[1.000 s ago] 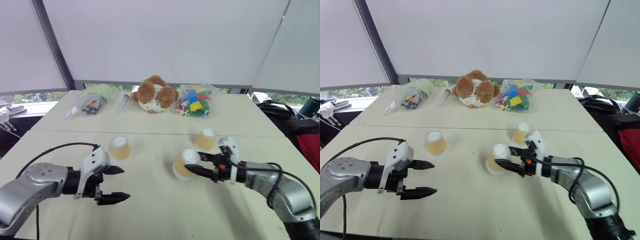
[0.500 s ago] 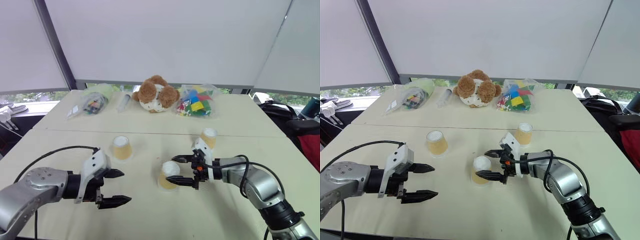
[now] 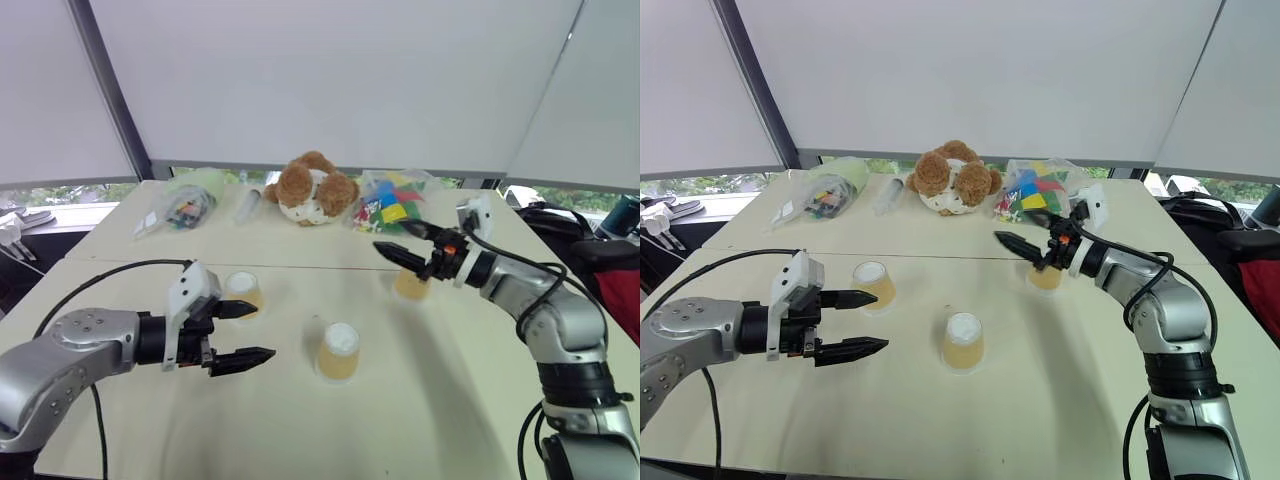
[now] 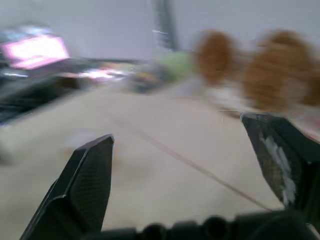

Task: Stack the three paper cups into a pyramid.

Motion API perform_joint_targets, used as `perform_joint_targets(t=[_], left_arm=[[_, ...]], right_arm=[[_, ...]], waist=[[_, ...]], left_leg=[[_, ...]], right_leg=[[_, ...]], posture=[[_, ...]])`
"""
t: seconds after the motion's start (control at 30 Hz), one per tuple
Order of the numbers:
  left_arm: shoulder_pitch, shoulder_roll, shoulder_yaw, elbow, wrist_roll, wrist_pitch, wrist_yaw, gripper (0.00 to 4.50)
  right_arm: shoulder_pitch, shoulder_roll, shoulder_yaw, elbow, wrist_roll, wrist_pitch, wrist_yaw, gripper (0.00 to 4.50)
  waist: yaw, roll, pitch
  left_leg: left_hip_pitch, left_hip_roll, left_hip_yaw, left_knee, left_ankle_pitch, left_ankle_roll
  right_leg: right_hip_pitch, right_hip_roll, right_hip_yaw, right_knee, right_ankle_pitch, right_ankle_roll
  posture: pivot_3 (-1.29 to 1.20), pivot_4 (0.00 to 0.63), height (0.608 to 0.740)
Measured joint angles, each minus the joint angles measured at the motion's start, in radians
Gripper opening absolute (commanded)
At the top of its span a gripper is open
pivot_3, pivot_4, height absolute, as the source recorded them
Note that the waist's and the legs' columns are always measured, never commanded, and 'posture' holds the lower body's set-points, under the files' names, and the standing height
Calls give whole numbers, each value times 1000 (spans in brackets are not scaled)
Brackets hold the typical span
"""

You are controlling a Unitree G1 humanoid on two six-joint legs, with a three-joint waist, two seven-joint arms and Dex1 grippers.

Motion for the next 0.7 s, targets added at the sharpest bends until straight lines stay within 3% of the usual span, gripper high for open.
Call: perform_joint_targets(t=[0.2,0.47,0.57,0.67,0.7], left_arm=[[30,0,0,-13,-1,12,3,4500],[42,-9,35,-13,-36,19,32,4500],[41,-13,37,-13,-42,19,45,4500],[41,-13,37,-13,-43,19,46,4500],[41,-13,37,-13,-43,19,46,4500]], right_arm=[[-22,34,44,305,-158,-179,-57,4415],[-46,84,42,441,-193,-248,-66,4415],[-49,92,40,457,-197,-259,-69,3537],[-49,94,34,460,-197,-268,-68,2162],[-49,94,33,460,-198,-272,-68,2127]], waist=[[-4,1,1],[-6,1,1],[-7,1,1],[-8,1,1],[-9,1,1]], left_leg=[[0,1,1,-2,1,-2],[0,1,0,-2,2,-4],[0,1,-1,-2,3,-4],[0,1,-1,-2,3,-4],[0,1,-1,-2,3,-5]], right_leg=[[-2,0,1,1,0,0],[-2,0,1,1,0,0],[-2,0,1,2,0,0],[-2,0,0,2,0,0],[-2,0,0,2,0,0]], posture=[[0,150,740],[0,150,740],[0,150,740],[0,150,740],[0,150,740]])
